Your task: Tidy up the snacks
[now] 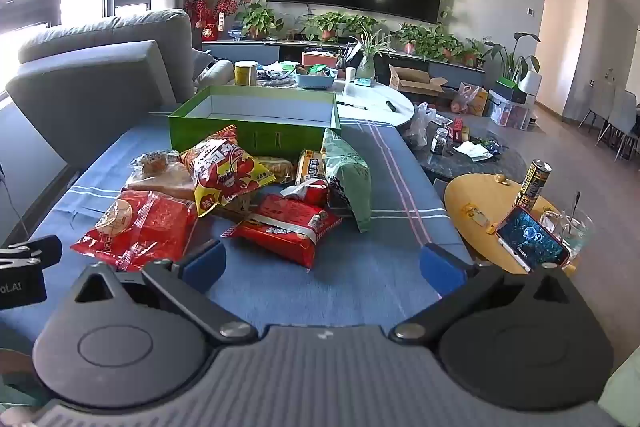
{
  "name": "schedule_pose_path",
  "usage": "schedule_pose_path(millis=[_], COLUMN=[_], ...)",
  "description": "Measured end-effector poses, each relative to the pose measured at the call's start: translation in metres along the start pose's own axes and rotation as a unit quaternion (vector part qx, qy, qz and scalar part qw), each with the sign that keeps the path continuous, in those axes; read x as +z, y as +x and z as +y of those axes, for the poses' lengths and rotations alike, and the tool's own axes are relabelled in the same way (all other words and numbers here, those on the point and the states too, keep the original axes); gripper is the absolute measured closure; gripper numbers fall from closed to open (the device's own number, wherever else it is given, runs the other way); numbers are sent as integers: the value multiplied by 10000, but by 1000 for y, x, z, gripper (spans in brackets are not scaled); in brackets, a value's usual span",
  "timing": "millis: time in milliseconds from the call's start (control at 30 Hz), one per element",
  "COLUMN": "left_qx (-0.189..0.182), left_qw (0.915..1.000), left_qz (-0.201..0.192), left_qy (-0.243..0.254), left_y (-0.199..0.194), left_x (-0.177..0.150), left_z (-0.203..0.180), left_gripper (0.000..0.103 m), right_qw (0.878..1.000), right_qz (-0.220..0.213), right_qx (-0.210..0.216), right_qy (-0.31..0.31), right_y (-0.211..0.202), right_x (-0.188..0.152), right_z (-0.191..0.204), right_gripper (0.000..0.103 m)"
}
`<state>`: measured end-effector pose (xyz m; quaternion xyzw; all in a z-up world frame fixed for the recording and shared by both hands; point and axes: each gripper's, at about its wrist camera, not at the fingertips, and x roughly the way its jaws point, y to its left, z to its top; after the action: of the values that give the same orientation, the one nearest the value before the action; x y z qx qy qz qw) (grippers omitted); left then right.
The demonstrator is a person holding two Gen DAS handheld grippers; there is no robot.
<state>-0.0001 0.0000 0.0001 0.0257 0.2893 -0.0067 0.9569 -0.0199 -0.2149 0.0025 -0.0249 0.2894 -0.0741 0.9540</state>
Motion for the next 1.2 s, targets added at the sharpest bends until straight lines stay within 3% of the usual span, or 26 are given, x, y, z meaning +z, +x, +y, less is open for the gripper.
schedule_pose_path(millis=[567,1200], left_qx=[45,-169], left_qw=[10000,9998], left_qz=[-36,77], left_qy=[53,100], left_y=[0,1], left_x=[-2,-2], left_z=[-2,-2], left_gripper=[3,3], right_qw=[10000,10000], right_qz=[23,83], right_qx=[6,2], right_qy=[-1,-29], right_y=[1,3], right_x=[-1,-3], right_z=[1,3], right_gripper=[0,0])
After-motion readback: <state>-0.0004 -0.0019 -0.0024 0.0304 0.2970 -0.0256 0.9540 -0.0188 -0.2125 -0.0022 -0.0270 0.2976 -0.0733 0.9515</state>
